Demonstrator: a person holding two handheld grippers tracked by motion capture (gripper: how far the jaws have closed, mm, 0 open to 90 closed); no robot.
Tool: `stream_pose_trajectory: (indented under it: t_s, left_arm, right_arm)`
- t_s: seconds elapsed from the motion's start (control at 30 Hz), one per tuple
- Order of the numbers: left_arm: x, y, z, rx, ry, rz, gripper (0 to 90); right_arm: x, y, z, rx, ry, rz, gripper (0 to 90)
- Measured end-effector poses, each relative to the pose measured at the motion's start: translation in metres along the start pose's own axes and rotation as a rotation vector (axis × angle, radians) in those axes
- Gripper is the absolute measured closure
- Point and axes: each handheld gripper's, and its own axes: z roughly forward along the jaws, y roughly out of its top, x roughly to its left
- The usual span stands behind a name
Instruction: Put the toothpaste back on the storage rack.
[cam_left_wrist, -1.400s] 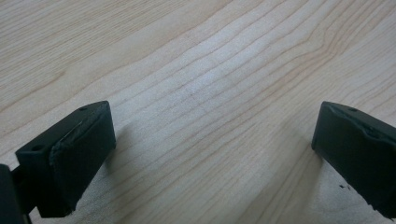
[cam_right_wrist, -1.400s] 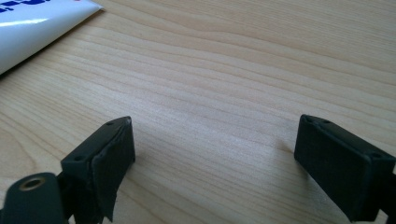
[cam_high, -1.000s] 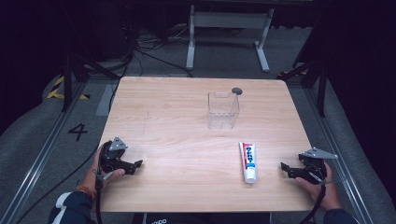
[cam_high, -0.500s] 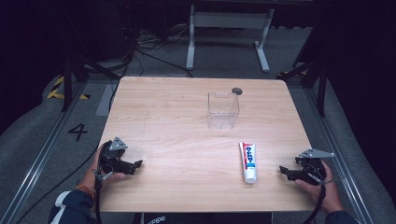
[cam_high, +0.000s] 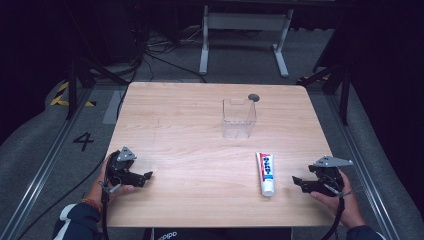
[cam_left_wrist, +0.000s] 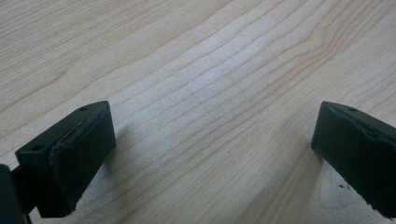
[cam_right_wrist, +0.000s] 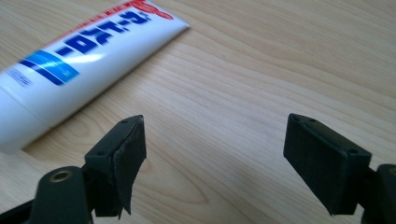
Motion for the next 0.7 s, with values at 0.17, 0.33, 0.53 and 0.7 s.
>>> stream_pose_trajectory:
  t_s: [0.17, 0.33, 0.53, 0.7]
  left_arm:
    - [0.001, 0.000, 0.000, -0.006, 0.007, 0.016, 0.1]
    - [0.001, 0.000, 0.000, -0.006, 0.006, 0.013, 0.1]
    - [0.001, 0.000, 0.000, -0.005, 0.006, 0.013, 0.1]
    - [0.001, 0.000, 0.000, -0.005, 0.005, 0.013, 0.1]
  right_arm:
    - [0.012, 0.013, -0.001, -0.002, 0.012, -0.036, 21.8]
    - [0.025, 0.026, 0.003, -0.002, 0.034, -0.066, 21.7]
    - [0.041, 0.037, 0.010, 0.009, 0.065, -0.101, 21.5]
    - [0.052, 0.047, 0.017, 0.013, 0.085, -0.113, 21.7]
